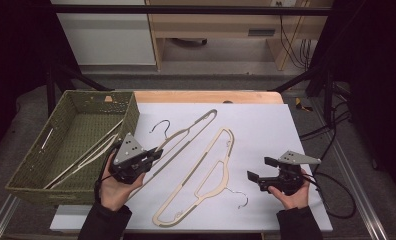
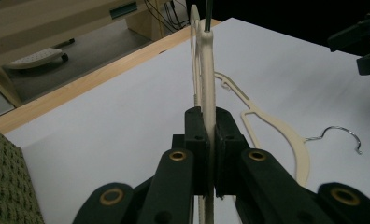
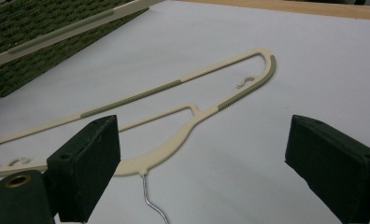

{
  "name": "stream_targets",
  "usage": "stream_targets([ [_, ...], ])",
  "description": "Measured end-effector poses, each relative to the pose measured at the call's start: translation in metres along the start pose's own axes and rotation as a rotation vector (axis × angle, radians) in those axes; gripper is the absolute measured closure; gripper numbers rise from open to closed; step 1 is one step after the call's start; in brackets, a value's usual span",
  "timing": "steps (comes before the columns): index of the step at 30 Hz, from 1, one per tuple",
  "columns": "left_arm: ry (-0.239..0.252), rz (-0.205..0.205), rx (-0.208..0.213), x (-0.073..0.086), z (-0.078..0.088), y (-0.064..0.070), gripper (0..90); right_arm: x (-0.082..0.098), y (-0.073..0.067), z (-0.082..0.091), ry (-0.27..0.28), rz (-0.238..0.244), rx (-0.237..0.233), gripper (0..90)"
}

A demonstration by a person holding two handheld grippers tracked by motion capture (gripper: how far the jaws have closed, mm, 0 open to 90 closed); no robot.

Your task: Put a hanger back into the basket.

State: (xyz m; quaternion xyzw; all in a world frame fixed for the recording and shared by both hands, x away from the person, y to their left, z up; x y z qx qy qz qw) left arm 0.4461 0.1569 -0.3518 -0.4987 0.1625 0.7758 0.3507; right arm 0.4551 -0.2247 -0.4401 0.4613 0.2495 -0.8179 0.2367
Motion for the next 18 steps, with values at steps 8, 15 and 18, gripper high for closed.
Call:
stream_targets([
  [8,0.034,-0.009,0.005,-0.017,0.019,-0.009,86.0,0.0,-0.001,-0.001,0.004,-0.01,0.004,10.3],
  [15,0.045,-0.011,0.036,-0.034,0.038,-0.03,86.0,0.0,-0.001,0.001,0.011,-0.004,0.005,9.1],
  [18,0.046,-0.023,0.026,-0.041,0.047,-0.041,86.0,0.0,-0.001,0.001,0.014,-0.001,0.005,8.6],
])
Point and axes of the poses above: each handheld gripper's, and its own axes: z roughly backward along the jaws, x roughly out of its underside, y roughly to its right, the point moved 4 cm from there along -z, roughly forward along the jaws, and after that the axes turned 1 degree about y, right-handed, at the moved point
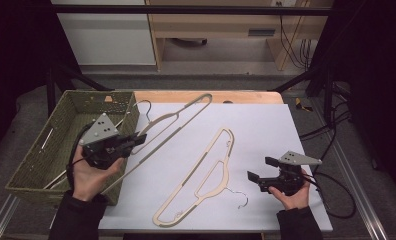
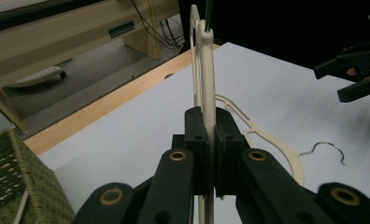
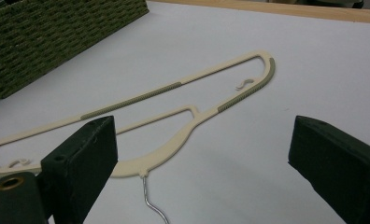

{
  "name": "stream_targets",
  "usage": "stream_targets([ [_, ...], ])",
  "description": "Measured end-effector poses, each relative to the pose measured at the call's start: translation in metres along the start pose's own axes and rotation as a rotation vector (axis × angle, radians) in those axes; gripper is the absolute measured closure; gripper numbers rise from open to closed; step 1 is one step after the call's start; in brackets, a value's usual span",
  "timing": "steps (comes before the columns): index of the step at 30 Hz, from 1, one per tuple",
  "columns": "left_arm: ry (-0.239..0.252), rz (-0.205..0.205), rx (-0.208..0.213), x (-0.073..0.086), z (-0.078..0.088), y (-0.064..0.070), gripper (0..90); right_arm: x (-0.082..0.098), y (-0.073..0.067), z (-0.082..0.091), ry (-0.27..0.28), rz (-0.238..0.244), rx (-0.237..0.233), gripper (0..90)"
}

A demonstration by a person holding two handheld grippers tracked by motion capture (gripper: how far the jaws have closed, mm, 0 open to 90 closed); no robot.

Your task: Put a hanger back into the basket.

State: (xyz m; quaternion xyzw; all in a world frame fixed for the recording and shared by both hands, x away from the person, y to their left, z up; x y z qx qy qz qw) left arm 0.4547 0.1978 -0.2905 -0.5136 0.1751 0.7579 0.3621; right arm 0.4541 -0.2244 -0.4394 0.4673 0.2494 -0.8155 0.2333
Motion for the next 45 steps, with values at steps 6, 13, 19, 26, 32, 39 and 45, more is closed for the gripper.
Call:
stream_targets([
  [6,0.005,-0.003,0.005,-0.008,0.013,-0.021,85.9,-0.001,0.0,0.001,0.012,0.014,-0.004,6.4],
  [13,0.017,0.001,-0.055,-0.011,0.035,-0.048,86.0,-0.002,0.0,0.003,0.018,0.024,0.004,3.6],
  [19,0.023,0.005,-0.098,-0.007,0.051,-0.068,86.0,-0.002,-0.001,0.003,0.021,0.025,0.007,2.7],
  [26,-0.001,0.006,-0.133,0.007,0.06,-0.092,86.0,-0.001,-0.001,0.003,0.016,0.03,0.012,2.5],
  [32,-0.058,-0.016,-0.178,0.026,0.064,-0.115,85.9,-0.001,-0.001,0.002,0.014,0.03,0.012,2.5],
  [39,-0.1,-0.013,-0.2,0.048,0.068,-0.139,85.9,-0.001,-0.001,0.002,0.008,0.033,0.01,2.6],
  [45,-0.12,-0.014,-0.232,0.065,0.07,-0.156,85.9,0.0,0.0,0.001,0.005,0.039,0.012,2.6],
])
Point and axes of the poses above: each handheld gripper's, and its own axes: z roughly backward along the jaws, x roughly out of its underside, y roughly to its right, the point moved 4 cm from there along -z, roughly forward along the jaws, and after that the axes turned 1 degree about y, right-handed, at the moved point
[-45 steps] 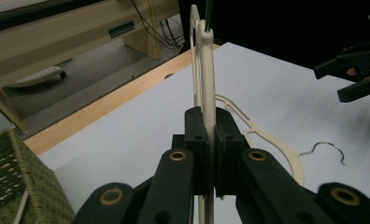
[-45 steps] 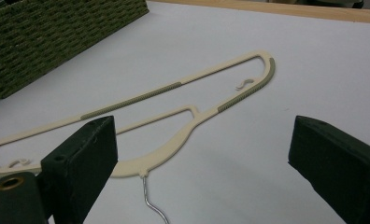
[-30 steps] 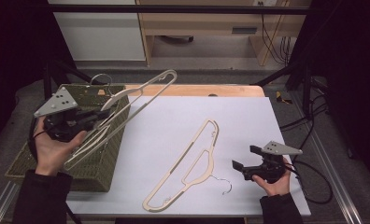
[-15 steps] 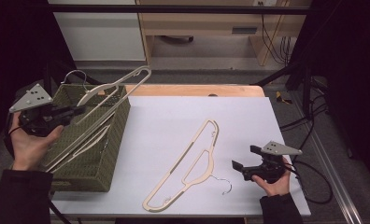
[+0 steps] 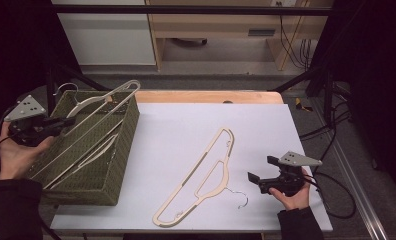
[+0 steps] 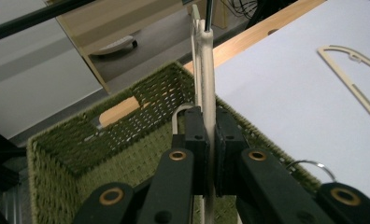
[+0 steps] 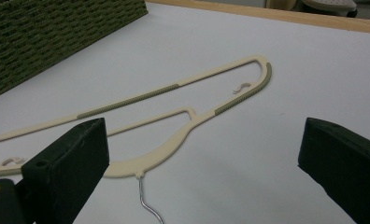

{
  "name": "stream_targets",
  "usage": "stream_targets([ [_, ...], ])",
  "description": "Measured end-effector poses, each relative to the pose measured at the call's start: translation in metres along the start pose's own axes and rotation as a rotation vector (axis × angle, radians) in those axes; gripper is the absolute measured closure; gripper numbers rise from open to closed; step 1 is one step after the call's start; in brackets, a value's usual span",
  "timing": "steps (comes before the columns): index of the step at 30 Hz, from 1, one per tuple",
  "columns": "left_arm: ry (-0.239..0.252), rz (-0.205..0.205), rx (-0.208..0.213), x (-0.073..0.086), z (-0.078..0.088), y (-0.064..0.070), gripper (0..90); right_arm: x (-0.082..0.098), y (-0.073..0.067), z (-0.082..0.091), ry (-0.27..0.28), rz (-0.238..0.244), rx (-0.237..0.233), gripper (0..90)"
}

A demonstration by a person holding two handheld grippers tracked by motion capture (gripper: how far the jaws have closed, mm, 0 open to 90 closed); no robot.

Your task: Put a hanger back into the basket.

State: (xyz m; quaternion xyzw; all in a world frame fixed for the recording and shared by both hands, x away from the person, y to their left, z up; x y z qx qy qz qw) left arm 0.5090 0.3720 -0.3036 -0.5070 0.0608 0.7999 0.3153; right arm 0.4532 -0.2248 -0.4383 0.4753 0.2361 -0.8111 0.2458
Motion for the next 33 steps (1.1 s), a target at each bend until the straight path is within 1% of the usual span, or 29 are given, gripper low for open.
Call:
stream_targets([
  [1,-0.014,0.003,0.005,0.003,0.0,-0.001,85.9,0.0,0.0,0.0,-0.001,-0.001,0.0,2.6],
  [3,-0.006,0.002,-0.011,0.008,-0.001,-0.006,85.9,0.0,0.0,0.0,0.001,-0.001,-0.001,2.7],
  [4,-0.004,-0.006,-0.017,0.01,-0.002,-0.008,85.9,0.0,-0.001,-0.001,0.002,-0.005,0.001,2.7],
  [5,-0.016,0.009,-0.018,0.012,-0.002,-0.008,85.9,0.0,-0.001,-0.001,0.002,-0.004,0.0,2.7],
  [7,-0.029,-0.001,-0.033,0.017,-0.002,-0.012,85.9,0.0,-0.001,-0.001,0.001,-0.004,0.0,2.8],
  [9,-0.037,-0.002,-0.044,0.021,-0.003,-0.014,85.9,0.0,-0.001,-0.001,0.0,-0.005,0.0,2.9],
  [11,-0.06,-0.017,-0.052,0.027,-0.003,-0.016,85.8,0.0,-0.001,-0.001,0.0,-0.004,-0.001,3.0],
  [12,-0.069,-0.017,-0.056,0.029,-0.005,-0.016,85.8,0.0,-0.001,-0.001,0.0,-0.004,-0.001,3.0],
  [15,-0.103,-0.029,-0.062,0.037,-0.01,-0.015,85.8,0.001,-0.001,-0.001,-0.002,0.0,-0.003,3.2],
  [16,-0.107,-0.026,-0.063,0.04,-0.013,-0.014,85.8,0.001,-0.001,-0.001,-0.004,0.002,-0.002,3.2],
  [18,-0.123,-0.033,-0.059,0.046,-0.017,-0.012,85.8,0.001,-0.001,-0.002,-0.004,0.003,-0.003,3.3],
  [19,-0.125,-0.03,-0.057,0.048,-0.019,-0.011,85.8,0.001,0.0,-0.002,-0.004,0.011,-0.006,3.4],
  [23,-0.145,-0.037,-0.042,0.06,-0.029,-0.005,85.8,0.001,-0.001,-0.002,-0.007,0.009,-0.004,3.6],
  [24,-0.147,-0.03,-0.04,0.063,-0.032,-0.004,85.8,0.001,-0.001,-0.002,-0.006,0.009,-0.005,3.7],
  [26,-0.163,-0.033,-0.035,0.069,-0.037,-0.002,85.7,0.001,-0.001,-0.002,-0.006,0.009,-0.006,3.8],
  [28,-0.159,-0.021,-0.038,0.074,-0.041,0.001,85.7,0.001,-0.001,-0.002,-0.007,0.009,-0.006,3.8],
  [30,-0.163,-0.013,-0.032,0.079,-0.044,0.003,85.6,0.001,-0.002,-0.002,-0.005,0.003,-0.003,3.8],
  [32,-0.175,-0.002,-0.022,0.083,-0.046,0.005,85.4,0.001,-0.002,-0.002,-0.006,0.002,-0.002,3.8],
  [33,-0.188,-0.009,-0.022,0.085,-0.047,0.006,85.2,0.001,-0.002,-0.002,-0.007,0.0,-0.003,3.9],
])
Point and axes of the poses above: each handheld gripper's, and its own axes: z roughly backward along the jaws, x roughly out of its underside, y roughly to its right, the point moved 4 cm from there along -z, roughly forward along the jaws, and after that the axes turned 1 degree about y, right-handed, at the moved point
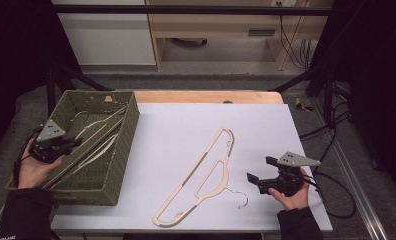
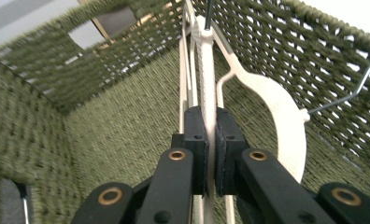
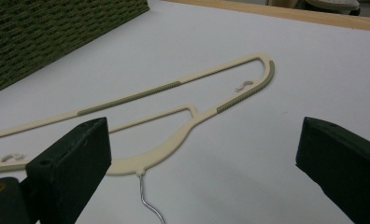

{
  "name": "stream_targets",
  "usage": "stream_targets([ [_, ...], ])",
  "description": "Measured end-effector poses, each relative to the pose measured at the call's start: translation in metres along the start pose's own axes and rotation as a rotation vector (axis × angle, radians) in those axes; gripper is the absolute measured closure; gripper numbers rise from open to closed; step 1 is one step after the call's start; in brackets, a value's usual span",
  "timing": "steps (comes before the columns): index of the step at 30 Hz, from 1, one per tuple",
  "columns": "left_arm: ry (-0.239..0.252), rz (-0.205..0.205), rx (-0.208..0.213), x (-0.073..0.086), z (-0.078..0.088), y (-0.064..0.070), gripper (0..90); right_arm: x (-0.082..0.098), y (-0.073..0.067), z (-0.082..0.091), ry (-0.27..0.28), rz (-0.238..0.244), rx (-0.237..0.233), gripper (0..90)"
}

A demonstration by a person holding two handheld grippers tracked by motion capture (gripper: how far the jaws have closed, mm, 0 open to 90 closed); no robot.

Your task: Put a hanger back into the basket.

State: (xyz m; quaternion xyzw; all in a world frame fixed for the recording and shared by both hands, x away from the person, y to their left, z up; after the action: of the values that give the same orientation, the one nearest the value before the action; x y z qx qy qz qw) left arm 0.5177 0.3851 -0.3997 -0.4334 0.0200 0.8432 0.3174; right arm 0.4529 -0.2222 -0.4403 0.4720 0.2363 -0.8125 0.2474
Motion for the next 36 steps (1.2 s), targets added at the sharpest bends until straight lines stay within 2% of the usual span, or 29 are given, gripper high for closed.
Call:
stream_targets([
  [6,-0.046,0.006,0.048,0.005,-0.005,0.008,82.6,0.001,-0.001,-0.001,-0.006,0.001,-0.002,4.0],
  [10,-0.074,-0.01,0.075,0.006,-0.009,0.016,80.4,0.0,-0.001,-0.001,-0.002,0.003,-0.004,3.9],
  [13,-0.106,0.001,0.111,0.006,-0.012,0.023,78.2,0.0,-0.001,0.0,-0.003,0.006,-0.007,3.9],
  [19,-0.161,-0.005,0.128,0.006,-0.017,0.031,75.0,0.0,-0.001,-0.001,-0.001,0.003,-0.008,4.0],
  [21,-0.147,0.001,0.119,0.006,-0.018,0.031,74.8,0.0,-0.001,0.0,0.002,0.002,-0.009,4.1],
  [24,-0.157,0.007,0.126,0.006,-0.015,0.03,73.0,0.0,-0.001,0.0,0.001,0.002,-0.012,4.1],
  [25,-0.138,0.01,0.124,0.006,-0.014,0.03,71.6,0.0,-0.001,0.0,0.002,0.003,-0.012,4.1],
  [29,-0.122,0.0,0.132,0.002,-0.008,0.033,69.5,0.0,-0.001,0.0,0.004,0.0,-0.012,4.2],
  [34,-0.077,-0.01,0.135,-0.006,0.001,0.039,67.8,0.0,-0.001,0.0,0.004,0.008,-0.013,4.2],
  [36,-0.037,-0.001,0.126,-0.01,0.006,0.041,66.4,0.0,-0.001,0.0,0.005,0.009,-0.013,4.3],
])
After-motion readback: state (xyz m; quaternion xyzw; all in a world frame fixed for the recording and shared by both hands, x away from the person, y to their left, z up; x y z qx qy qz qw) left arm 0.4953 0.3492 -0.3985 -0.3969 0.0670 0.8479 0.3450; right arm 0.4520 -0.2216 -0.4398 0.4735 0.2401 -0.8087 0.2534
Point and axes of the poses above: each handheld gripper's, and its own axes: z roughly backward along the jaws, x roughly out of its underside, y roughly to its right, the point moved 4 cm from there along -z, roughly forward along the jaws, and after that the axes turned 1 degree about y, right-handed, at the moved point
